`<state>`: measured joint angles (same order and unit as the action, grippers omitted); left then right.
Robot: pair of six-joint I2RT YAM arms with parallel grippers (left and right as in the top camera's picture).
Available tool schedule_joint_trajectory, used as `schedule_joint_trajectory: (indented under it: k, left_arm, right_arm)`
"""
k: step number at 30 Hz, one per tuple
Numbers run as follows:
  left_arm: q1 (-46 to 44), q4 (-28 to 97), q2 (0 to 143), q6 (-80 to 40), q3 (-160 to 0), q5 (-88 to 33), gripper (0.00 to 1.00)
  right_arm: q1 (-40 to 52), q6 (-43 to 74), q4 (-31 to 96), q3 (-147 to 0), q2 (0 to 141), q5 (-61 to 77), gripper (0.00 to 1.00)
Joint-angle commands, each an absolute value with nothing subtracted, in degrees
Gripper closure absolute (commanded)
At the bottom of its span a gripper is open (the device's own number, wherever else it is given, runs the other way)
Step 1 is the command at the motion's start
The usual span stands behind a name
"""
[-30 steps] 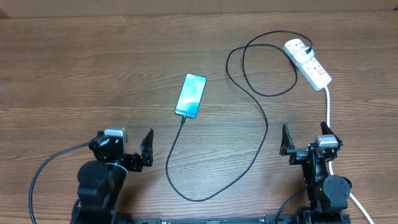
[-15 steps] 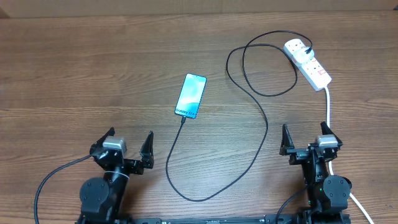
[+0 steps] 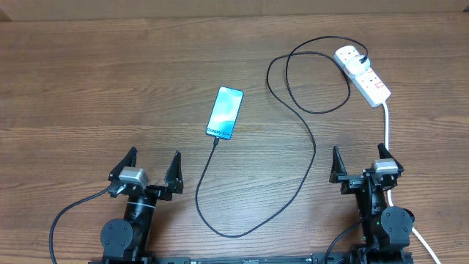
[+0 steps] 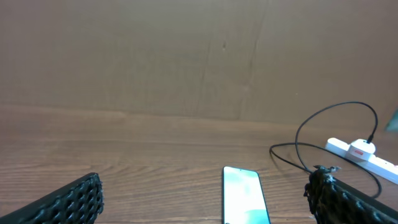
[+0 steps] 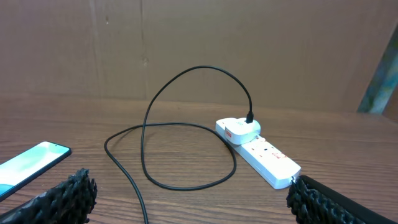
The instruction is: Plug charger to phone and switch on socket
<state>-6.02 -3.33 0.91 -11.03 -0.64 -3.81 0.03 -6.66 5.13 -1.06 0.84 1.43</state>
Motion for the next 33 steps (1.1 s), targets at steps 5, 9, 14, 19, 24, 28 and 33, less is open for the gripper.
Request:
schedule_joint_trajectory:
  k: [5, 9, 14, 19, 24, 28, 33]
  left_arm:
    - [-6.3, 3.9, 0.2, -13.6, -0.3, 1.0, 0.0]
    - [-6.2, 4.4, 0.2, -13.7, -0.3, 1.5, 0.0]
    - [-4.9, 4.5, 0.2, -13.7, -0.3, 0.8, 0.0]
    - [-4.8, 4.5, 0.2, -8.3, -0.3, 0.9, 0.0]
    - [-4.8, 4.5, 0.2, -3.4, -0.3, 1.2, 0.0]
    - [-4.8, 4.5, 0.2, -1.1, -0.3, 1.3, 0.0]
    - [-4.7, 4.5, 0.2, 0.5, -0.3, 1.5, 0.0]
  right_arm:
    - [-0.2, -6.9, 4.8, -0.5, 0.2, 1.0, 0.0]
    - [-0.2, -6.9, 4.8, -0.5, 0.2, 1.0, 0.0]
    - [-0.2, -6.9, 4.8, -0.5, 0.2, 1.0, 0.0]
    - [-0.2, -6.9, 4.8, -0.5, 0.2, 1.0, 0.0]
    - [-0.2, -6.9, 4.8, -0.5, 0.2, 1.0, 0.0]
    - [-0.2, -6.9, 4.8, -0.5, 0.2, 1.0, 0.0]
    - [-0.2, -6.9, 4.8, -0.5, 0.2, 1.0, 0.0]
